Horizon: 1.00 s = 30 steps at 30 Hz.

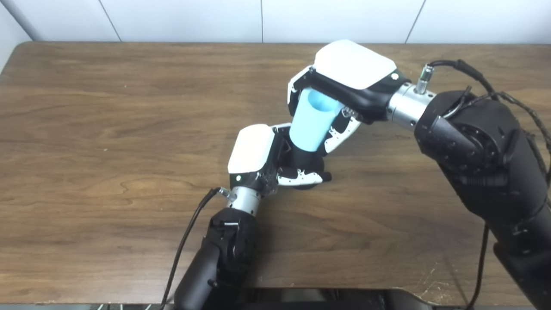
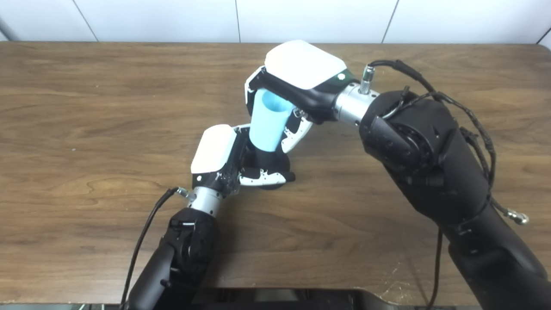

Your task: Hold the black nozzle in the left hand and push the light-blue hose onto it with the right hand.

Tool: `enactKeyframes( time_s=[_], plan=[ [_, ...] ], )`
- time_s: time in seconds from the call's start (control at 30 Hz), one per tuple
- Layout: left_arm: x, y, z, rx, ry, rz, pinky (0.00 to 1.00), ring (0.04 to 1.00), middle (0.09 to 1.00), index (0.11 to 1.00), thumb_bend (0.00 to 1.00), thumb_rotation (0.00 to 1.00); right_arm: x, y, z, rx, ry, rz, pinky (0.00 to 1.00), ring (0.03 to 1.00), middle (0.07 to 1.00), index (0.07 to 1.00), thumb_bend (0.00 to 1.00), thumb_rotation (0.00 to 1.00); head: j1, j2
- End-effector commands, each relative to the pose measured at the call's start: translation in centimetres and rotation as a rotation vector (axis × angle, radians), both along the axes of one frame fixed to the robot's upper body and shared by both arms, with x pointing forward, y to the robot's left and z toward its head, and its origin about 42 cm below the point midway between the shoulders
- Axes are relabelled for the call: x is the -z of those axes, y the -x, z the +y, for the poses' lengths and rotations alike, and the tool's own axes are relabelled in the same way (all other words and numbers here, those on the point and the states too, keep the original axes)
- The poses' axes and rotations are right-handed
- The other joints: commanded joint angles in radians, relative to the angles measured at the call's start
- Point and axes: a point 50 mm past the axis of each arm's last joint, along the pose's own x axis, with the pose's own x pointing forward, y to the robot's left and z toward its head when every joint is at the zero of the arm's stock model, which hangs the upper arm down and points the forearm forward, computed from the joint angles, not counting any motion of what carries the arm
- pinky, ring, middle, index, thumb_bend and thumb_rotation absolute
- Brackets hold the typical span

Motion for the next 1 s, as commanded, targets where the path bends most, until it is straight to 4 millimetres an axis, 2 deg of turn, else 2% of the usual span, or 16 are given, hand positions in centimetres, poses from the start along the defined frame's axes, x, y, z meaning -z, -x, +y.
enactKeyframes(
  time_s=[0.0,0.3,0.47,0.67,0.83,0.97],
  plan=[
    [1.8,1.0,-0.3,0.028,-0.026,0.110,0.48,0.526,0.528,0.473,0.52,0.00,0.4,-0.3,0.2,-0.020,0.069,0.053,0.32,0.376,0.519,0.515,0.51,0.00,0.002,0.000],
    [1.8,0.9,-0.3,0.029,-0.032,0.111,0.48,0.538,0.538,0.466,0.52,0.00,0.3,-0.4,0.5,-0.049,0.112,0.084,0.28,0.349,0.482,0.545,0.51,0.00,0.000,0.002],
    [1.9,1.0,-0.5,0.025,-0.025,0.117,0.48,0.518,0.502,0.483,0.52,0.00,-0.5,-0.3,1.0,-0.061,0.115,0.056,0.33,0.355,0.484,0.538,0.51,0.00,-0.002,0.000],
    [1.9,1.0,-0.6,0.025,-0.022,0.112,0.47,0.526,0.521,0.476,0.52,0.00,-1.7,-0.2,1.2,-0.072,0.087,0.034,0.30,0.365,0.508,0.508,0.51,0.00,0.000,-0.001],
    [1.9,0.9,-0.6,0.024,-0.027,0.119,0.48,0.535,0.532,0.469,0.52,0.00,-2.6,0.1,1.1,-0.065,0.084,0.015,0.28,0.366,0.504,0.527,0.51,0.00,0.000,-0.002],
    [2.1,0.8,-0.7,0.025,-0.027,0.121,0.49,0.536,0.532,0.469,0.52,0.00,-2.6,0.1,1.1,-0.063,0.093,0.008,0.27,0.356,0.492,0.538,0.51,0.00,0.001,-0.005]
  ],
)
